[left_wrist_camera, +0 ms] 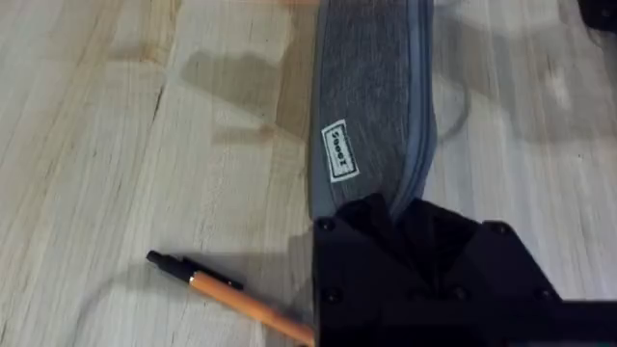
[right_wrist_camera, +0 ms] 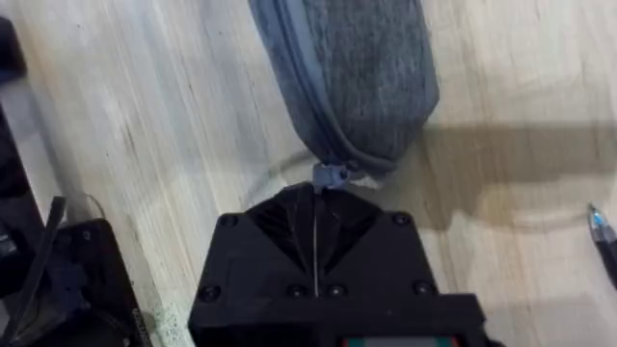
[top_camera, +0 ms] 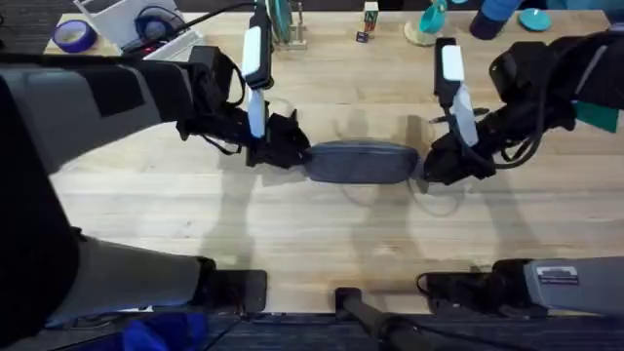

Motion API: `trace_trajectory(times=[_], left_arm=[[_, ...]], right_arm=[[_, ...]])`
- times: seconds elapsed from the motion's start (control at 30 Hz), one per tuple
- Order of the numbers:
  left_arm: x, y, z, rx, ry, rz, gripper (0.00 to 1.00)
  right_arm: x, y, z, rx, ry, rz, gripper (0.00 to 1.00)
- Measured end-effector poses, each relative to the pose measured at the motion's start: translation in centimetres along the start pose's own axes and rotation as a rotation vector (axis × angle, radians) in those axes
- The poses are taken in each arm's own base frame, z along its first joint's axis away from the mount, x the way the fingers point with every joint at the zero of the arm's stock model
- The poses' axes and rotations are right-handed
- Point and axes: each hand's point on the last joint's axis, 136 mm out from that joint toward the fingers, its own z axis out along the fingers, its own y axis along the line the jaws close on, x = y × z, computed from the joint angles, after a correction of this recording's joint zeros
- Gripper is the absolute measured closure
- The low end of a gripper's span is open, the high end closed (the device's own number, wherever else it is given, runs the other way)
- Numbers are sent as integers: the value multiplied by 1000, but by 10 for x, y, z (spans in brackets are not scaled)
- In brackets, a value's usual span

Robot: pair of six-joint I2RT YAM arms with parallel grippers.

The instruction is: Unzip the bag, pick up the pens from the table one at a time and place them inside, then zip the bag closed.

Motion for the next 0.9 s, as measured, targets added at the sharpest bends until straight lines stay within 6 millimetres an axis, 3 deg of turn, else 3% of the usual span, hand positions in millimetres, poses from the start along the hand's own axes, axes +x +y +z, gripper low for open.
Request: trace_trajectory(times=[0.53,0.9], left_arm=[[0,0,0,0,0,0,959],[0,0,0,0,1,0,959]], right_arm=[[-15,4,-10,21,-72,-22,971],[-38,-4,-22,94,-181,-86,971]])
